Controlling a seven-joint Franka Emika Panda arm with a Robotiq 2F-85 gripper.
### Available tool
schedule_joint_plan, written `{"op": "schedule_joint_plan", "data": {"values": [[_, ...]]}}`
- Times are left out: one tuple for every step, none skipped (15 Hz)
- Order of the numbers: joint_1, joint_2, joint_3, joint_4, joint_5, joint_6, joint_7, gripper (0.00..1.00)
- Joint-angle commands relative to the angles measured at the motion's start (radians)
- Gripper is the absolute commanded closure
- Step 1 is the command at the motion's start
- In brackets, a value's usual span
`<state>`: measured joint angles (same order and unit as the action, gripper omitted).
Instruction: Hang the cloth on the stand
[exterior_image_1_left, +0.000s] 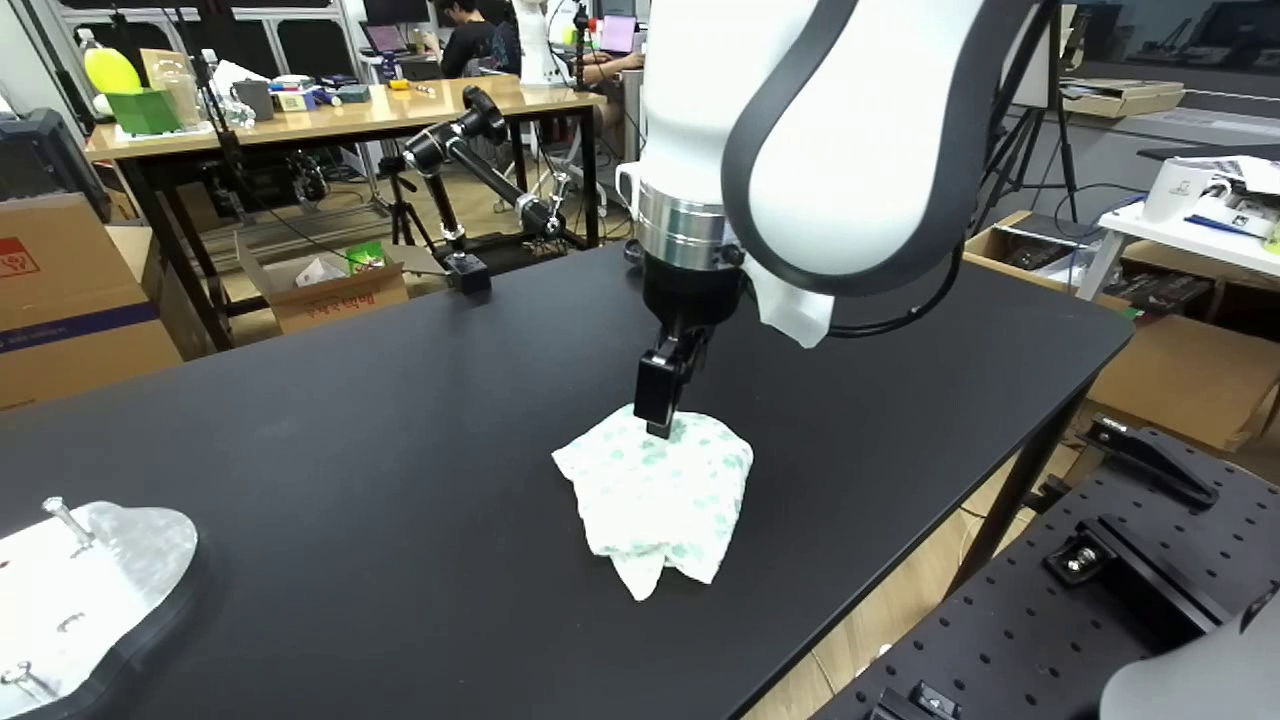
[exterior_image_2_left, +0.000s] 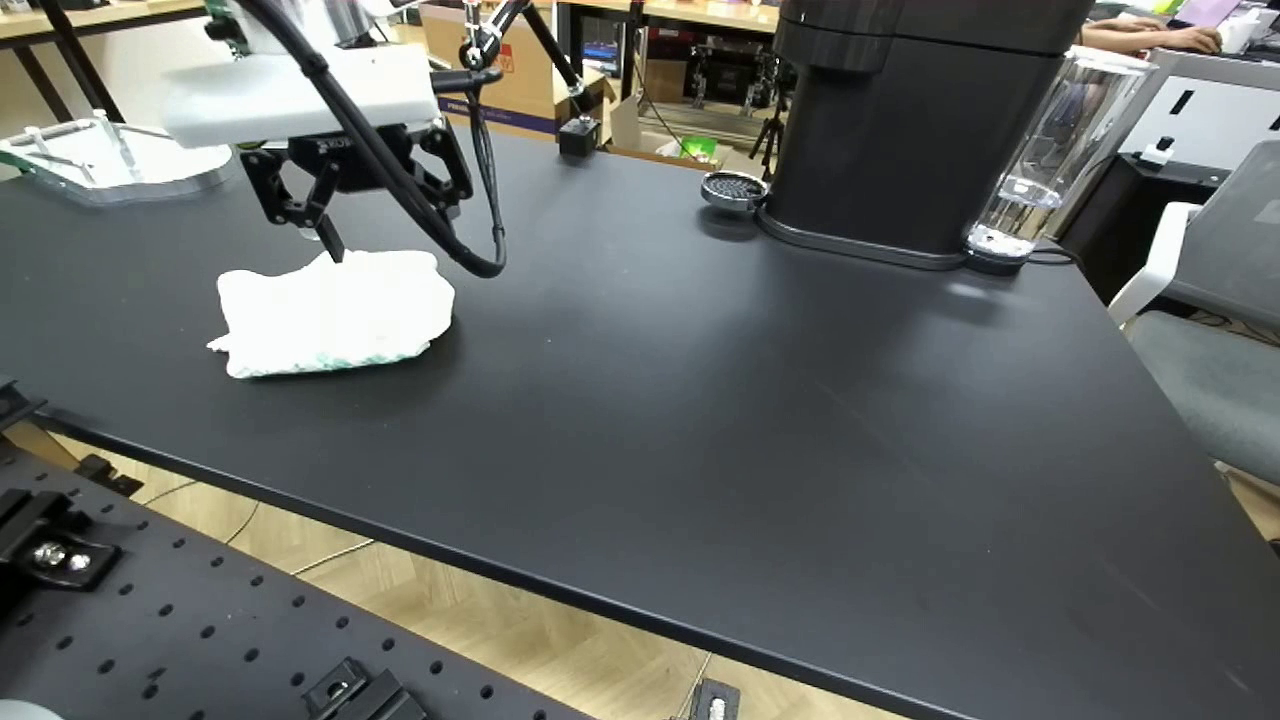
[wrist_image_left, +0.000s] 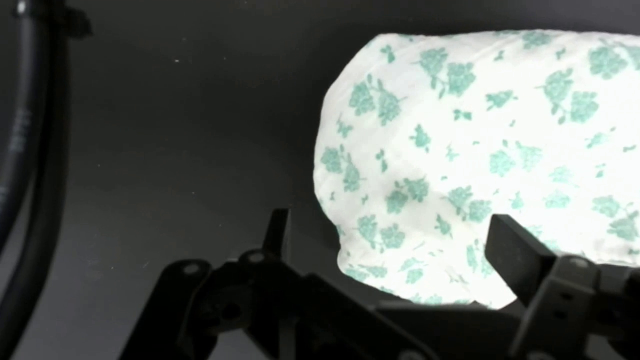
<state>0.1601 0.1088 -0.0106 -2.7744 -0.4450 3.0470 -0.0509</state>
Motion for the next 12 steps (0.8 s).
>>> {"op": "schedule_joint_plan", "data": {"values": [[0.063, 0.022, -0.103, 0.010, -0.158, 0.044, 0.162, 0.00], [0.083, 0.032, -0.134, 0.019, -0.200, 0.051, 0.206, 0.00], [0.104, 0.049, -0.155, 0.027, -0.218, 0.054, 0.253, 0.00], [0.124, 0.066, -0.173, 0.033, -0.231, 0.059, 0.292, 0.00], [0.147, 0.086, -0.187, 0.039, -0.229, 0.054, 0.338, 0.00], [0.163, 0.112, -0.189, 0.040, -0.210, 0.055, 0.367, 0.00], [0.180, 0.136, -0.192, 0.042, -0.195, 0.060, 0.394, 0.00], [0.196, 0.160, -0.193, 0.043, -0.181, 0.068, 0.418, 0.00], [0.209, 0.182, -0.191, 0.045, -0.166, 0.076, 0.436, 0.00], [0.209, 0.207, -0.176, 0.046, -0.142, 0.094, 0.450, 0.25], [0.220, 0.226, -0.177, 0.050, -0.124, 0.111, 0.465, 0.26], [0.226, 0.242, -0.173, 0.051, -0.103, 0.129, 0.471, 0.32]]}}
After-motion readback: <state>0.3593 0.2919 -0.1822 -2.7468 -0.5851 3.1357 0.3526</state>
